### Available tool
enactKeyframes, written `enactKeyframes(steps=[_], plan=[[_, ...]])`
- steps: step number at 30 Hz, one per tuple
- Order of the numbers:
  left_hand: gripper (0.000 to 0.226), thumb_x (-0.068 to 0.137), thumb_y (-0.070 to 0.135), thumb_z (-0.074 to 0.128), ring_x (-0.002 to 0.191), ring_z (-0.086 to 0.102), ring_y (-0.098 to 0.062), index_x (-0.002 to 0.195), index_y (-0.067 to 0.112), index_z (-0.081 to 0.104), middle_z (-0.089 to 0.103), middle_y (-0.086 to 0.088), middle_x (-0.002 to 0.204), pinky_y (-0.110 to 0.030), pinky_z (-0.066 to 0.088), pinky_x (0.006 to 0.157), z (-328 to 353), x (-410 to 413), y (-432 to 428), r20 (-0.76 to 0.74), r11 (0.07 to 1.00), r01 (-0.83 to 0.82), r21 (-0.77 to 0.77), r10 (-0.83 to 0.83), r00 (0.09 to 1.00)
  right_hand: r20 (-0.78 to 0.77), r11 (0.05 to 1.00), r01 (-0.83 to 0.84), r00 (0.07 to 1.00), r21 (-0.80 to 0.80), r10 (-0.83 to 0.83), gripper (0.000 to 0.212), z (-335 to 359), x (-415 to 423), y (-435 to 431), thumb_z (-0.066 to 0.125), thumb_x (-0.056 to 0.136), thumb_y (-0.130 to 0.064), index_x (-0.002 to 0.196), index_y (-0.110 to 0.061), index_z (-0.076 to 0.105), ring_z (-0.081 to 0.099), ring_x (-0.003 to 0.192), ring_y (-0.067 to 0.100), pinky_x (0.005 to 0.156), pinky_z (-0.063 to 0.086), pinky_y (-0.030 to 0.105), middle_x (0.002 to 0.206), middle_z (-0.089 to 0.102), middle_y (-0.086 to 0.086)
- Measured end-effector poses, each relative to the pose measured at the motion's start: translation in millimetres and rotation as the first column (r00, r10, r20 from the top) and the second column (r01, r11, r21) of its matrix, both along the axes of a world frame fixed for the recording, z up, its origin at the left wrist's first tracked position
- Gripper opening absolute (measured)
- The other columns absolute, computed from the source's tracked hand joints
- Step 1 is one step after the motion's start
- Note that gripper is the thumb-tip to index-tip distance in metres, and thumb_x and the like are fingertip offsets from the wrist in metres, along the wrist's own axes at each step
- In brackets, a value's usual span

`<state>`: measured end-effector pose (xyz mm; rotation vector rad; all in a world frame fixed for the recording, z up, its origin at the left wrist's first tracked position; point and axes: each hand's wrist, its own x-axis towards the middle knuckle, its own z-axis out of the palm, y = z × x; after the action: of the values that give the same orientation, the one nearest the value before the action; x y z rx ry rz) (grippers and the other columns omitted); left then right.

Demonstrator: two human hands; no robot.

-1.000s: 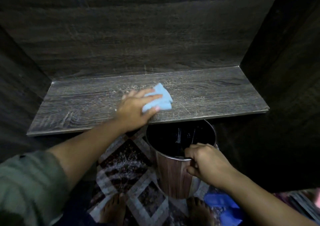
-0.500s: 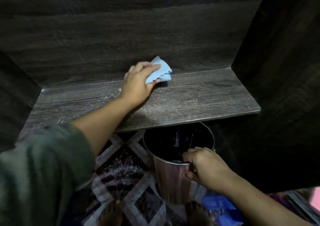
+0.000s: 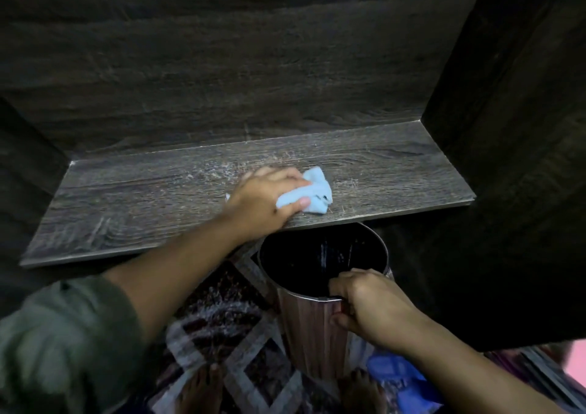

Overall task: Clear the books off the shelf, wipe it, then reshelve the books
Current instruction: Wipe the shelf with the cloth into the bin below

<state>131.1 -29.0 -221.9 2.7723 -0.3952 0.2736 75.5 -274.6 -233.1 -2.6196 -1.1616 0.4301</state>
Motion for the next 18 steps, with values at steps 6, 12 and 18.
enactKeyframes(steps=[6,12,18], plan=[[0.051,0.091,0.063,0.037,0.088,0.063,-0.014,0.115,0.030,0.068,0.070,0.011,0.102,-0.033,0.050,0.079,7,-66,-16,-0.098,0.991,0.007,-0.132,-0.020,0.995,0.014,1.000,-0.003,1.000,0.004,0.003,0.020,3,-5,1,0.064,0.076,-0.027,0.094,-0.019,0.063,0.057,0.104,0.024,0.082,0.041,0.029,0.100,0.064,0.001],[0.035,0.090,0.045,0.053,0.089,0.060,-0.019,0.117,0.025,0.062,0.056,0.003,0.106,-0.030,0.049,0.074,37,-98,-22,0.178,0.880,-0.389,-0.273,0.443,0.879,0.063,0.999,-0.026,0.998,-0.043,0.029,0.026,11,-13,11,0.061,0.080,-0.030,0.104,-0.020,0.062,0.054,0.109,0.022,0.083,0.039,0.030,0.108,0.062,0.000],[0.028,0.086,0.032,0.057,0.086,0.060,-0.030,0.111,0.024,0.065,0.059,-0.002,0.103,-0.038,0.048,0.071,25,-98,-19,0.148,0.942,-0.302,0.146,0.281,0.948,0.090,0.997,-0.048,0.995,-0.053,0.052,0.029,17,-22,27,0.061,0.081,-0.031,0.107,-0.020,0.062,0.054,0.110,0.023,0.084,0.041,0.031,0.109,0.062,0.000]])
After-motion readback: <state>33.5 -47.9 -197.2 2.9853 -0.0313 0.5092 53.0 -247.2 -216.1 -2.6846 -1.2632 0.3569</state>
